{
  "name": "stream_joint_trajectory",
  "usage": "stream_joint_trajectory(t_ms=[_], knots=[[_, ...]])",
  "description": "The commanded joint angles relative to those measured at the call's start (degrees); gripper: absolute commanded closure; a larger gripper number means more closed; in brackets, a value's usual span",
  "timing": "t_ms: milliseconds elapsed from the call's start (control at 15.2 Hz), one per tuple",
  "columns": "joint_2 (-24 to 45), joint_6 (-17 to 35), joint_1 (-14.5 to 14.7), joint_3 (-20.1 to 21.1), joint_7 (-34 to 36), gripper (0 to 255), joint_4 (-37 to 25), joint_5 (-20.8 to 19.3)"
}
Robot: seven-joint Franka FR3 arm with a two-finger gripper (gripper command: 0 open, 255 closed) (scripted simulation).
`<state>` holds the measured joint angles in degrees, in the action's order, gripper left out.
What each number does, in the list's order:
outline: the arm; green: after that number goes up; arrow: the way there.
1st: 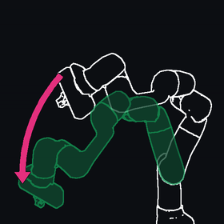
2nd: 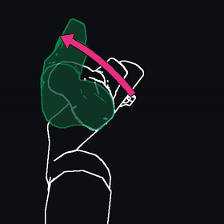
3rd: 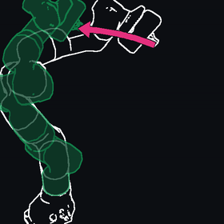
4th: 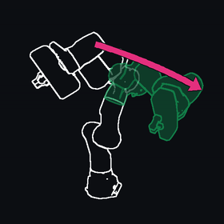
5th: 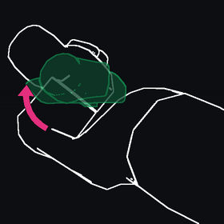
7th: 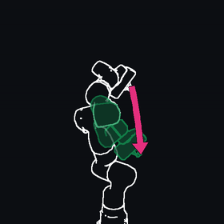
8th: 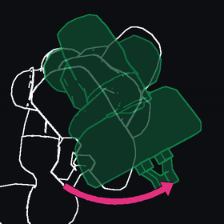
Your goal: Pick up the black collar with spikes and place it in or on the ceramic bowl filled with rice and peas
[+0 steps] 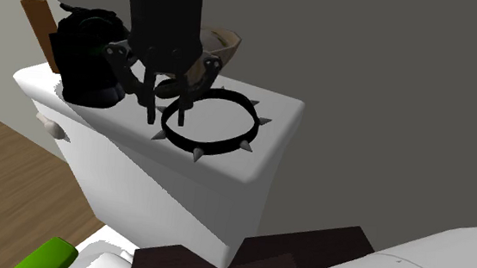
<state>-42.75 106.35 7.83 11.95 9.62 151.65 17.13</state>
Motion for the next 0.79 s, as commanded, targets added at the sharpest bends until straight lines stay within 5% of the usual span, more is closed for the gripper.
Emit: stream_joint_trajectory(t_ms=[0,726], knots=[[0.09,0.06,0.07,0.08,-0.01,255,0.09,0.41],[-0.41,-3.16,-0.1,-0.42,0.48,255,-2.66,-0.16]])
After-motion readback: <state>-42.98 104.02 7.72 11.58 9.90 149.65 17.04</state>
